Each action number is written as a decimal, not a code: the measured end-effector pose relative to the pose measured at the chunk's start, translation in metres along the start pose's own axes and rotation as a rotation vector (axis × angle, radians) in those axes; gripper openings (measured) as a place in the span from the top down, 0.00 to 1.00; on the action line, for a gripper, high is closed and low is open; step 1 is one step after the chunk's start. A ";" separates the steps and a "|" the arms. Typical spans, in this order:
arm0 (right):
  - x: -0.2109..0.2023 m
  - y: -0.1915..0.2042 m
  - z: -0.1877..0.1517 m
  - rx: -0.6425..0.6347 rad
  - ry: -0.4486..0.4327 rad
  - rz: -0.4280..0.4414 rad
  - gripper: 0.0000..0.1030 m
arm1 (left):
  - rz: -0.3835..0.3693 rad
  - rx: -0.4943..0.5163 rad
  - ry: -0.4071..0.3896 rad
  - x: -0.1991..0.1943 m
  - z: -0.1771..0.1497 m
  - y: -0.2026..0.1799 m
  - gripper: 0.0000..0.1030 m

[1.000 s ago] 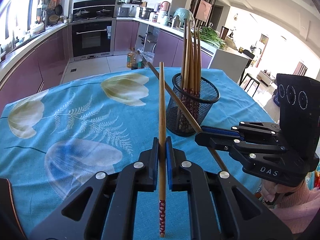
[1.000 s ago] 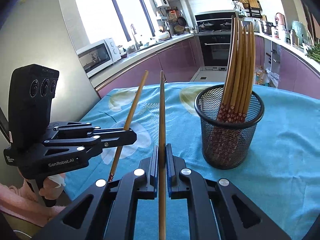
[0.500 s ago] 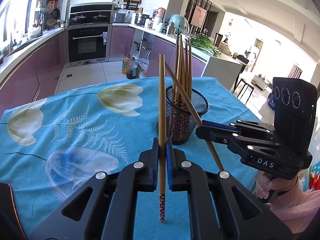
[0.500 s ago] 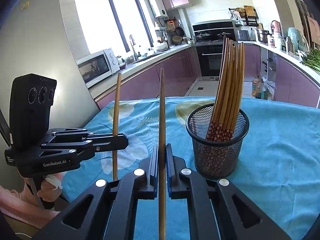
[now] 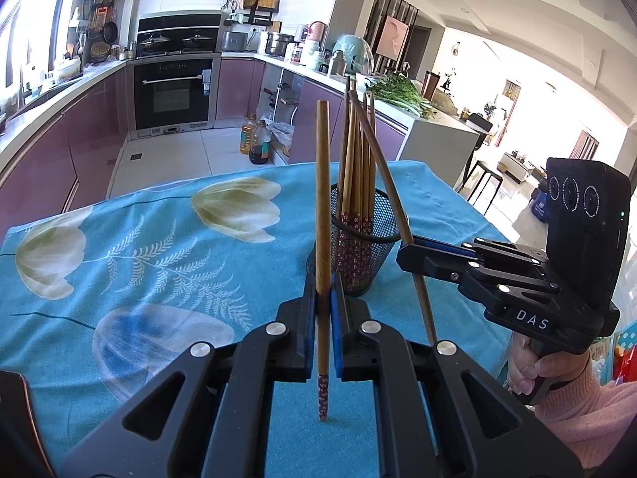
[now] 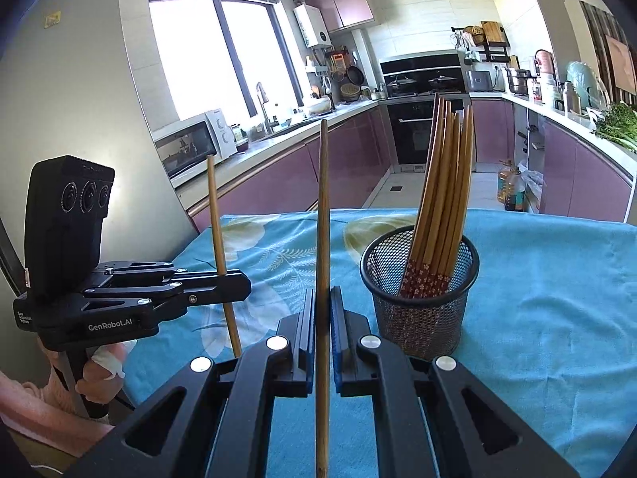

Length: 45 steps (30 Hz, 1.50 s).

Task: Organize utensils
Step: 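Carry both upright chopsticks over the mesh holder opening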

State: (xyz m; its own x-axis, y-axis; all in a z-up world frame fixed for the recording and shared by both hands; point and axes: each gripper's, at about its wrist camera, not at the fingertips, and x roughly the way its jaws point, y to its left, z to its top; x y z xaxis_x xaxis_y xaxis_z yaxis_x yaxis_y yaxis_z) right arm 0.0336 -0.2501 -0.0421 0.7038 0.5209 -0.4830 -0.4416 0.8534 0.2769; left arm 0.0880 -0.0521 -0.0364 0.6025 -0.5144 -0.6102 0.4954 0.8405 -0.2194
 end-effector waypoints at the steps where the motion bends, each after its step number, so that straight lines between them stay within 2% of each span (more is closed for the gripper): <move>1: -0.001 0.000 0.000 -0.001 -0.002 -0.002 0.94 | 0.001 0.003 -0.003 -0.001 0.001 -0.001 0.93; 45: -0.013 -0.008 0.019 -0.033 -0.061 -0.046 0.94 | -0.002 0.068 -0.041 -0.008 0.031 -0.016 0.93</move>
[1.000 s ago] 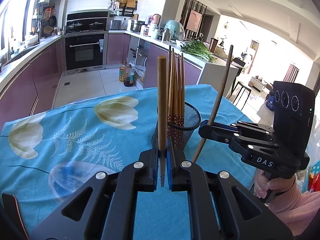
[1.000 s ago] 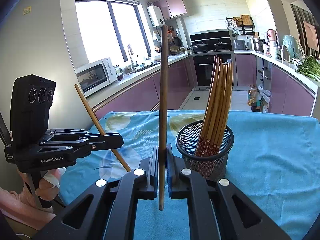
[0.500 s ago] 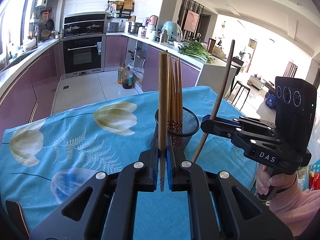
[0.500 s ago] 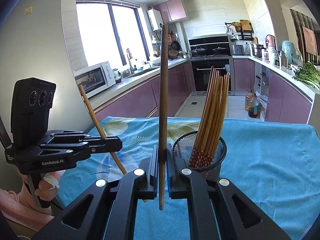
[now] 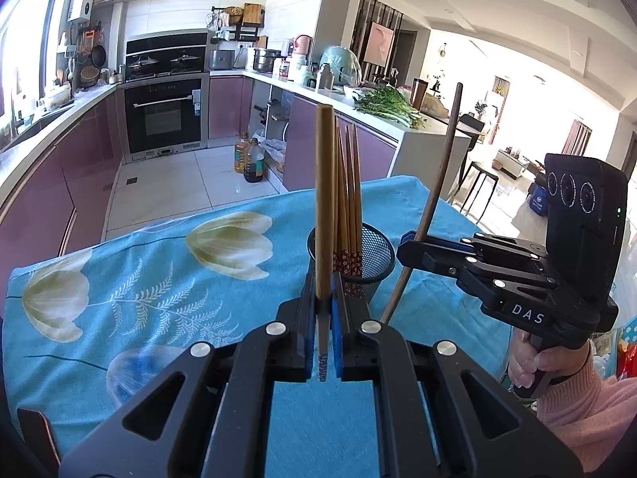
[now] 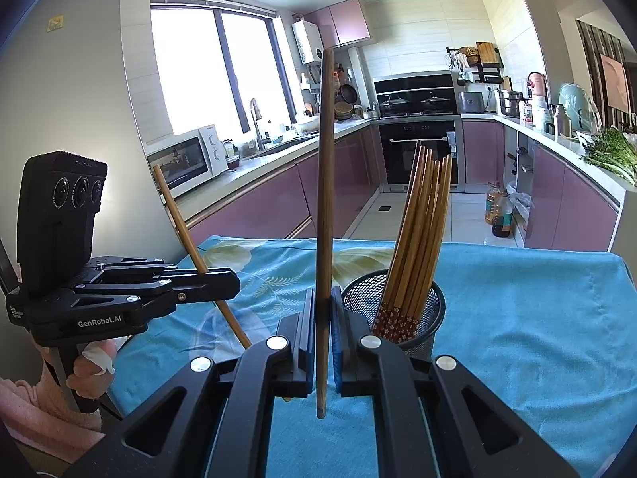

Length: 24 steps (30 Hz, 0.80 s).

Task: Organize utensils
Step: 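Carry both upright chopsticks over the mesh holder opening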

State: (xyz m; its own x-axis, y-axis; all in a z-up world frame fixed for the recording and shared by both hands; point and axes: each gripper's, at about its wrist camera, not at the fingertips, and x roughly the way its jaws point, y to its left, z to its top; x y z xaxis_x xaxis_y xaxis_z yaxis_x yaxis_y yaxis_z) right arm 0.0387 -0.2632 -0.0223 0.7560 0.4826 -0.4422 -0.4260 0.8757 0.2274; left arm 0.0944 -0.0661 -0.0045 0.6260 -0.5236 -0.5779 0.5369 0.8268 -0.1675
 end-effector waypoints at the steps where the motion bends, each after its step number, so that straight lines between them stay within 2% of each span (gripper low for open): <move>1: 0.000 -0.001 0.000 0.000 -0.001 0.000 0.94 | 0.001 0.002 -0.001 0.000 0.001 0.000 0.93; 24: -0.007 0.000 0.015 -0.015 -0.035 -0.010 0.94 | -0.032 0.042 -0.053 -0.018 0.031 -0.011 0.93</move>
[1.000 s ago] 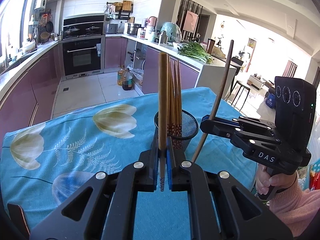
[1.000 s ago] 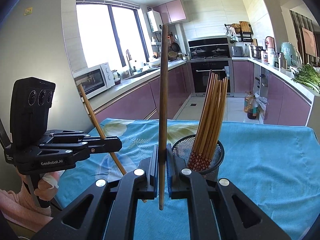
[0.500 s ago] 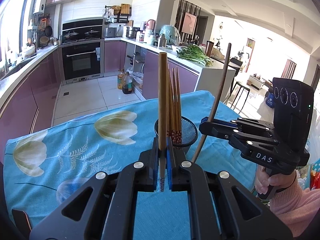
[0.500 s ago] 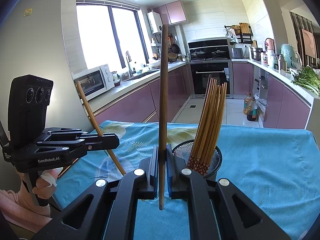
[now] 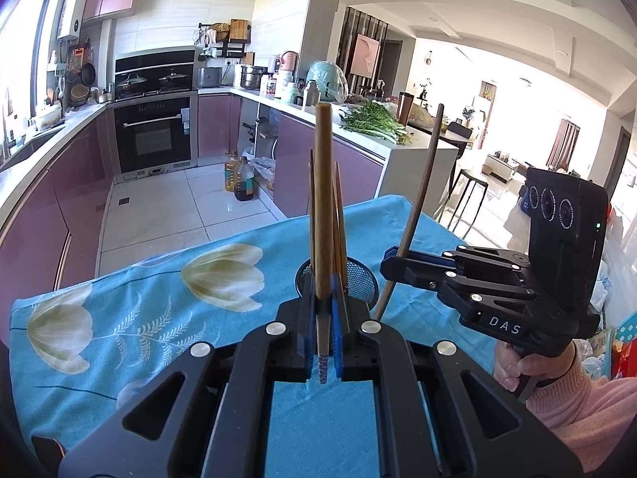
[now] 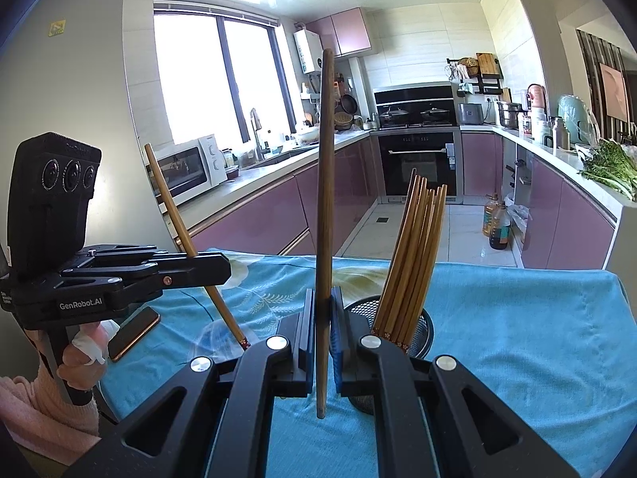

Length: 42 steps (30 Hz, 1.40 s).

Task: Organize utensils
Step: 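Carry both upright chopsticks over the mesh holder opening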

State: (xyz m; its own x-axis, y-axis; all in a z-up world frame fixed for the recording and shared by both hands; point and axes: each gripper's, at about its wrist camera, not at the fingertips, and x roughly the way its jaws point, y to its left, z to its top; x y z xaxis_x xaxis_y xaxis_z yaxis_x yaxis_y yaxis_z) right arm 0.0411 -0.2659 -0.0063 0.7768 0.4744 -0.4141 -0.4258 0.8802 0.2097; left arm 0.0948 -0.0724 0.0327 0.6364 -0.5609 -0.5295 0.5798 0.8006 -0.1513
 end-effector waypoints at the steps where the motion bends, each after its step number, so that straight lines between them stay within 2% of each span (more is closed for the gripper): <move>1: -0.001 0.000 0.000 0.000 -0.001 0.000 0.94 | 0.000 0.003 -0.002 0.000 0.001 -0.001 0.93; 30: -0.010 0.001 0.018 -0.025 -0.058 0.004 0.94 | -0.021 0.060 -0.089 -0.015 0.028 -0.019 0.93; 42: -0.013 0.004 0.026 -0.035 -0.085 -0.011 0.94 | -0.030 0.064 -0.113 -0.009 0.036 -0.023 0.93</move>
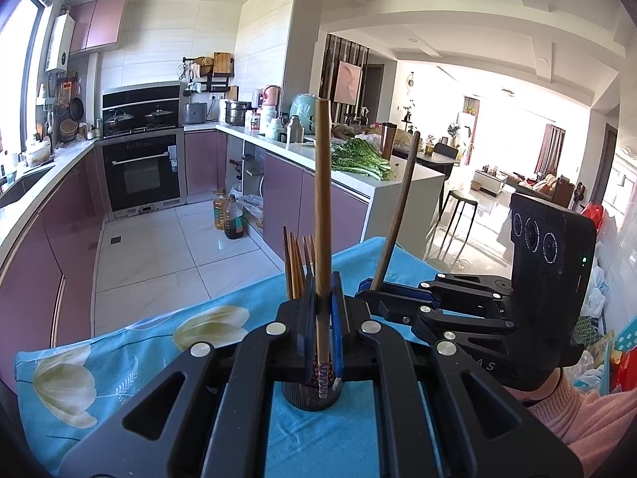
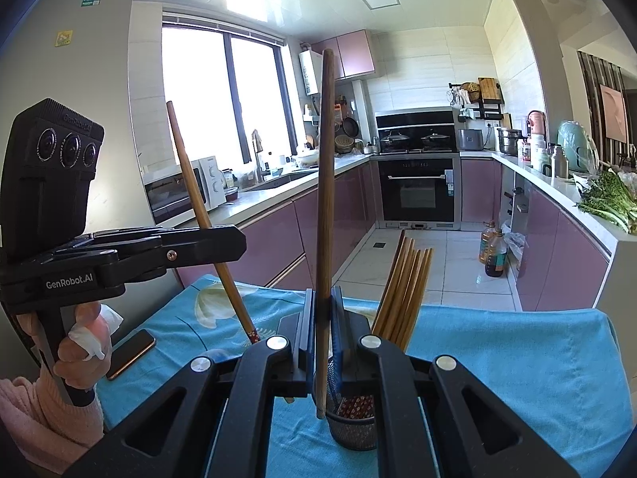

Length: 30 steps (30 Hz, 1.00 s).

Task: Organize utensils
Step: 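Carry both upright chopsticks over the mesh holder opening, then lower both chopsticks into the mesh holder and open both tools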

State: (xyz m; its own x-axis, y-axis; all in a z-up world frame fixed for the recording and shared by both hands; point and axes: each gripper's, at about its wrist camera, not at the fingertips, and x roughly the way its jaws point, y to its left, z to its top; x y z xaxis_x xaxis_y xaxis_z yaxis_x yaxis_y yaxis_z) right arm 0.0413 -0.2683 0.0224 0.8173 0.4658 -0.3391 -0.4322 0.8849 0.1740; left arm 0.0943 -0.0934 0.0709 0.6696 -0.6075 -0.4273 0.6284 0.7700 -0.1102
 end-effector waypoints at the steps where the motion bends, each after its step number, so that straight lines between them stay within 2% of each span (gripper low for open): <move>1: 0.000 -0.001 0.001 0.000 -0.003 -0.001 0.94 | 0.001 0.002 -0.002 0.002 0.002 -0.001 0.93; 30: 0.012 -0.005 0.006 0.020 0.013 -0.023 0.94 | -0.012 -0.003 0.021 0.009 0.010 -0.002 0.93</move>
State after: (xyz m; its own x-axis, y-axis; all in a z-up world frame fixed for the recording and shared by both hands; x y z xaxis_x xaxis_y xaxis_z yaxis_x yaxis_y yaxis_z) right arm 0.0554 -0.2676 0.0233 0.8219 0.4455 -0.3549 -0.4058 0.8952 0.1840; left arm 0.1031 -0.1021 0.0758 0.6533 -0.6128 -0.4446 0.6354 0.7631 -0.1179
